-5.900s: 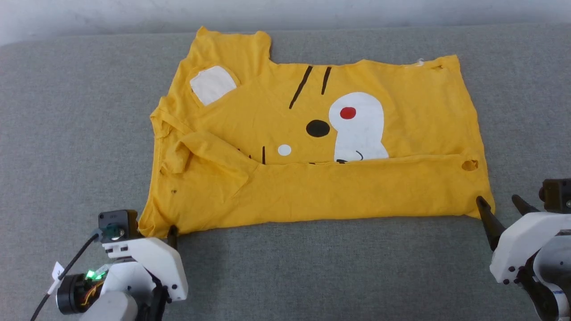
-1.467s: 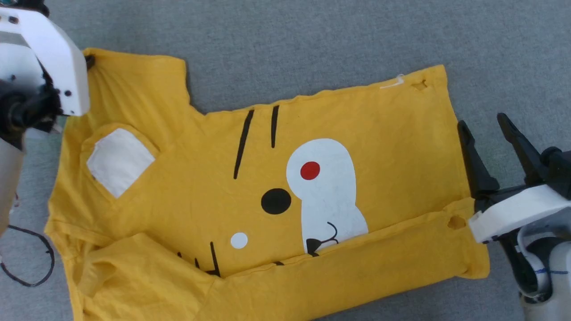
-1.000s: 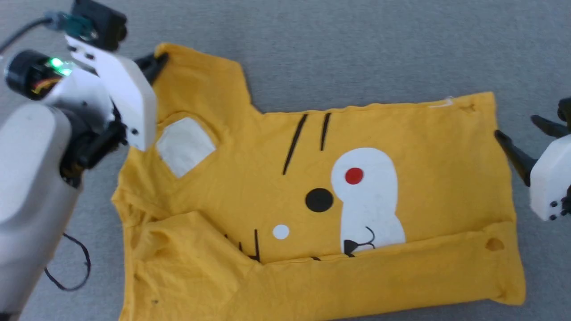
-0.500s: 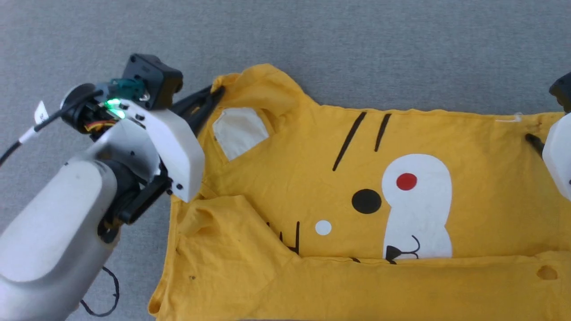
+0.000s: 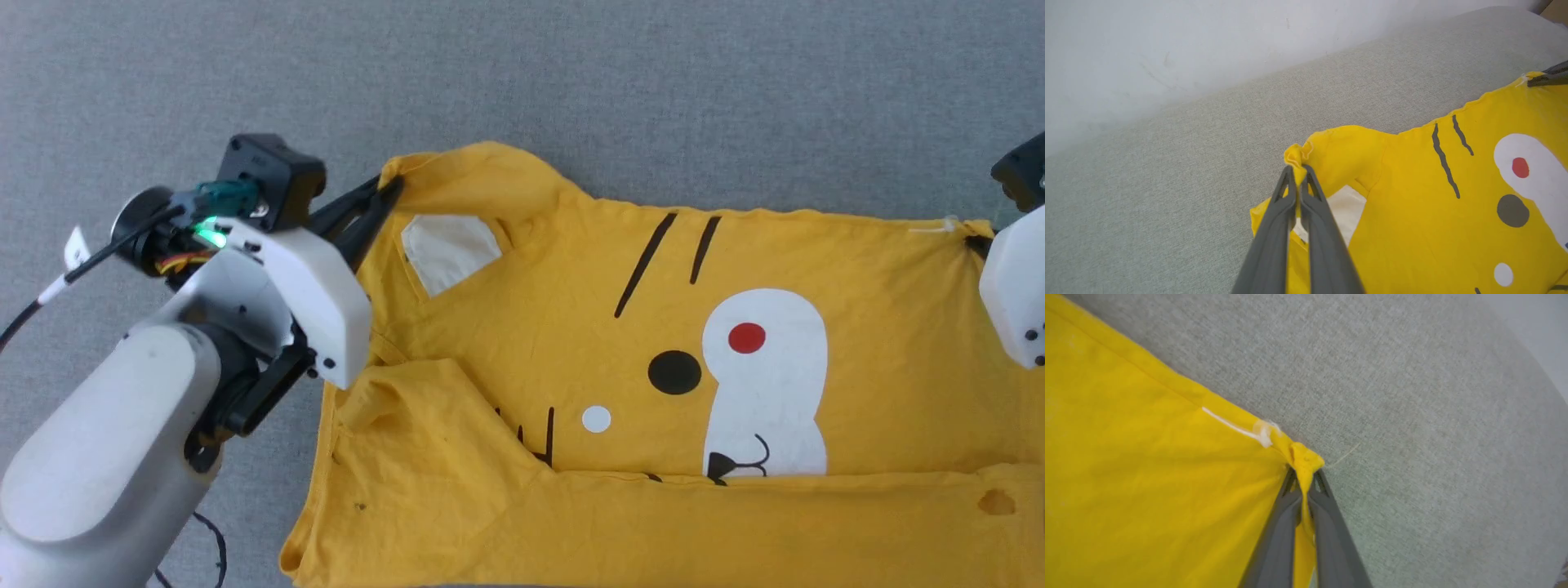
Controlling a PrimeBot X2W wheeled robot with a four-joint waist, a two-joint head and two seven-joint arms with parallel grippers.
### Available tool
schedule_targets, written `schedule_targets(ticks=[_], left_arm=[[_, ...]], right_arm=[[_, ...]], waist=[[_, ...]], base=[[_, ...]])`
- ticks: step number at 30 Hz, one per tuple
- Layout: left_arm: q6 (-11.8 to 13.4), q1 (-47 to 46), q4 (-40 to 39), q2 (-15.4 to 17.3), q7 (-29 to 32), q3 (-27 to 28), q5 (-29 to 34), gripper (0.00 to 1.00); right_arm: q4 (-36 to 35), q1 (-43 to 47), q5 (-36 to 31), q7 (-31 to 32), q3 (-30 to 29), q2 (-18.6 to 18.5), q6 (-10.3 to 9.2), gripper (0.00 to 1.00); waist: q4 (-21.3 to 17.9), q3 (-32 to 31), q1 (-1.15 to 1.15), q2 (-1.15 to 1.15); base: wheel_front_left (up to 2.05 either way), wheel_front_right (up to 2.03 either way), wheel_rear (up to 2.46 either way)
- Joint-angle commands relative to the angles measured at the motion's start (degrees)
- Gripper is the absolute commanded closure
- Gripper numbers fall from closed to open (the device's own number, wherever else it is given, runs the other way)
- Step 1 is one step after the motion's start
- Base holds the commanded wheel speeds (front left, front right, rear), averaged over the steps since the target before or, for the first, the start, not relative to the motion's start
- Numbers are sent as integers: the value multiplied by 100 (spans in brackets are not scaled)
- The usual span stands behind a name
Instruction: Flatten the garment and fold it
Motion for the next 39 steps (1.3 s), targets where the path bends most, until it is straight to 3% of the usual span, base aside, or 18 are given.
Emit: schedule_targets(ticks=[1, 11, 21, 26, 31, 39], left_arm=[[79, 135, 24, 18, -65, 61, 14, 100], [841, 1523, -570, 484, -311, 484, -242, 100], [1297, 3067, -1318, 1138, -242, 472, -346, 100], [1192, 3655, -1331, 1321, -161, 139, -348, 100], [951, 3848, -1073, 1203, -81, -250, -359, 100], [642, 3674, -434, 957, -155, -518, -258, 100]], right_arm=[[109, 145, 36, -77, 67, 88, -11, 100], [-421, 985, -32, -1363, -728, 165, -11, 100], [-1599, 3002, -423, -1197, -2117, 502, -11, 100], [-2020, 3974, -546, -836, -2375, 613, -11, 100], [-2099, 4521, -513, -596, -2344, 555, -11, 100], [-1949, 4661, -452, -425, -2087, 396, -11, 100]], waist=[[-85, -217, -1, 0], [-231, -1197, -1, 0], [-235, -1767, -1, 0], [-205, -1787, -1, 0], [-168, -1705, -1, 0], [-125, -1633, -1, 0]], base=[[0, 0, 0], [0, 0, 0], [0, 0, 0], [0, 0, 0], [0, 0, 0], [0, 0, 0]])
